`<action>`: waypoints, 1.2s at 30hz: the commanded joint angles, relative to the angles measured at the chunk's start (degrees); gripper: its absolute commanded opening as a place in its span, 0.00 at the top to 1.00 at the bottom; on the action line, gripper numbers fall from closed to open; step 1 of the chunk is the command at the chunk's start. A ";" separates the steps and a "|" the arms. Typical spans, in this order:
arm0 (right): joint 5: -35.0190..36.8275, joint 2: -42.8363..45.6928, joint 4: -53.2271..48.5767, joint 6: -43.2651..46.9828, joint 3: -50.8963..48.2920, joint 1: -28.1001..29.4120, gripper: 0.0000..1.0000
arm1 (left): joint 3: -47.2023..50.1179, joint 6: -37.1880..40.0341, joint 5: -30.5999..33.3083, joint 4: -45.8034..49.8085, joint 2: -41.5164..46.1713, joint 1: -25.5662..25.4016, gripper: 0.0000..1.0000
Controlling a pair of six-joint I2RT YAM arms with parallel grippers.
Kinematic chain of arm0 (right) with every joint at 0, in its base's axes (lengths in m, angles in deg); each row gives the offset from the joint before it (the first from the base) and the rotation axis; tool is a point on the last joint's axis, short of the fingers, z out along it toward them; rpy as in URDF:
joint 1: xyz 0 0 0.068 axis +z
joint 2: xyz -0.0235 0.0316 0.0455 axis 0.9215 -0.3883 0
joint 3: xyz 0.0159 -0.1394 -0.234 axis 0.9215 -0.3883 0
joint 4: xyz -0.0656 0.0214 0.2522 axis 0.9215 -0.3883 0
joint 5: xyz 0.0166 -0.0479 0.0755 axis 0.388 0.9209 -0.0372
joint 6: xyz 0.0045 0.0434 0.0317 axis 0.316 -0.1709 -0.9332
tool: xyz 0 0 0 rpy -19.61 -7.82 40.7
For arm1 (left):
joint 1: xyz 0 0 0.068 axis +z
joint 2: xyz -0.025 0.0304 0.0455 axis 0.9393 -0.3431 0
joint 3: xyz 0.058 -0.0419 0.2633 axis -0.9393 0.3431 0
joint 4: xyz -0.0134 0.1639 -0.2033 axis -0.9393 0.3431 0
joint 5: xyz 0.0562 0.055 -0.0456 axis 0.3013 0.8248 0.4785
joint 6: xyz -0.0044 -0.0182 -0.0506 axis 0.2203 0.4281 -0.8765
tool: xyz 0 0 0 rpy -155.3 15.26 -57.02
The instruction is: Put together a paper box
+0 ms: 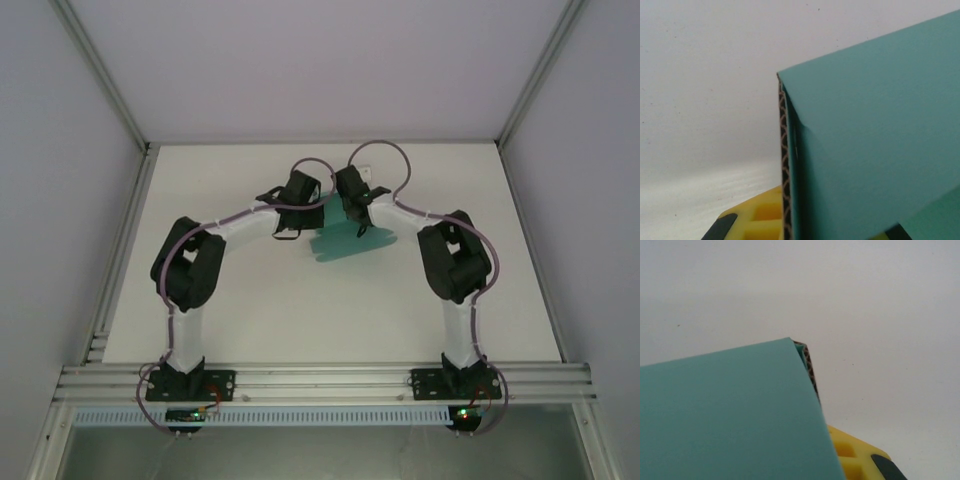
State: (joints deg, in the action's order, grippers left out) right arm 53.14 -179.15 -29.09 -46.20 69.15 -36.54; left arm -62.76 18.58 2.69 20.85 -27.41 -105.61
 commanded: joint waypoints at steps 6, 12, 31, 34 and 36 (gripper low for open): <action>21.23 -6.61 -7.28 -6.57 0.51 -4.78 1.00 | -4.11 -0.57 0.88 8.48 1.06 0.27 1.00; 2.22 0.33 5.24 5.04 -9.48 -5.01 0.90 | -5.14 -0.18 0.35 8.22 -0.19 0.73 1.00; -8.60 5.90 8.08 2.52 -16.95 -7.89 1.00 | -3.52 0.18 -0.03 6.97 0.16 1.56 1.00; 5.47 3.69 2.68 -0.61 -14.28 -6.26 1.00 | -3.89 -0.14 0.22 7.95 0.49 1.52 1.00; 16.23 1.44 -1.14 -4.61 -11.57 -5.04 1.00 | -4.51 -0.34 0.42 9.15 0.65 1.50 1.00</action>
State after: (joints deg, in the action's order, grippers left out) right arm 43.34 -173.30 -18.88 -44.27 55.97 -39.58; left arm -65.51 19.85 0.04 25.01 -29.88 -106.07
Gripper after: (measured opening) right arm 0.090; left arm 0.081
